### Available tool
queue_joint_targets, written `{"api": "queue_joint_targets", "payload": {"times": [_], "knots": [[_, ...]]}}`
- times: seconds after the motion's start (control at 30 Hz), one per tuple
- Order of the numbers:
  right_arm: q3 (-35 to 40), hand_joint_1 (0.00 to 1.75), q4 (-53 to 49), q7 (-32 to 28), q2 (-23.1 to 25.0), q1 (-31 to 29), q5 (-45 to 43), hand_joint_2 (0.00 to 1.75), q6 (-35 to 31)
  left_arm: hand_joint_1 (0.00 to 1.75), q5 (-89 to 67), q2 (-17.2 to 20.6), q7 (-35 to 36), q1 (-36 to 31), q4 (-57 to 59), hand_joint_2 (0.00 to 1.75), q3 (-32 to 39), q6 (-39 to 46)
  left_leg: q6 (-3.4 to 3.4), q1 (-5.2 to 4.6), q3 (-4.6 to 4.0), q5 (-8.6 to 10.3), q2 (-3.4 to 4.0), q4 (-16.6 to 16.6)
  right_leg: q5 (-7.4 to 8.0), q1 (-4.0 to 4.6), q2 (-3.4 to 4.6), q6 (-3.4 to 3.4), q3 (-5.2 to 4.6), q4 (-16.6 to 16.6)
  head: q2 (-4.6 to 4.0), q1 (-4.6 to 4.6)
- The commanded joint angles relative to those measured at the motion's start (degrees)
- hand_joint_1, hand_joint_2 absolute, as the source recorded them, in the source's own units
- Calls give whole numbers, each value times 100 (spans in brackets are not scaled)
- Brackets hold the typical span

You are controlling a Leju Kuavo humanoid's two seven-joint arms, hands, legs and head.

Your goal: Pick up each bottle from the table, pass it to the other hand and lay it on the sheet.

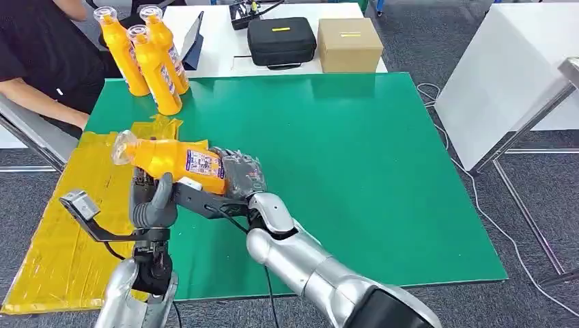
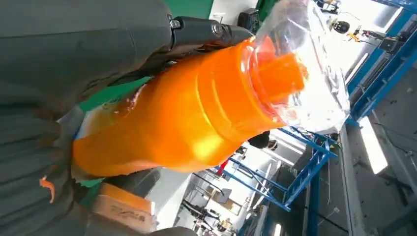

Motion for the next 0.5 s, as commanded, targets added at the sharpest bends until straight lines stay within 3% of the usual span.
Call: {"api": "queue_joint_targets", "payload": {"times": [0.03,0.27,0.5], "knots": [[-537,175,-419,-174,-103,184,300,175,167,0,15,161,40,-255,221,175,-79,-4,-10,2,9,-1,-8,-3,-4,2,-10,-1,13,-4,0,-2],[-537,175,-419,-174,-103,184,300,175,167,0,15,161,40,-255,221,175,-79,-4,-11,2,11,-3,-7,-2,-5,1,-9,-1,15,-3,0,0],[-716,175,-1327,-288,-279,661,536,175,278,0,-51,78,-35,-30,162,175,59,-27,-17,5,28,-11,-10,-4,-12,4,-13,-2,37,-11,2,0]]}}
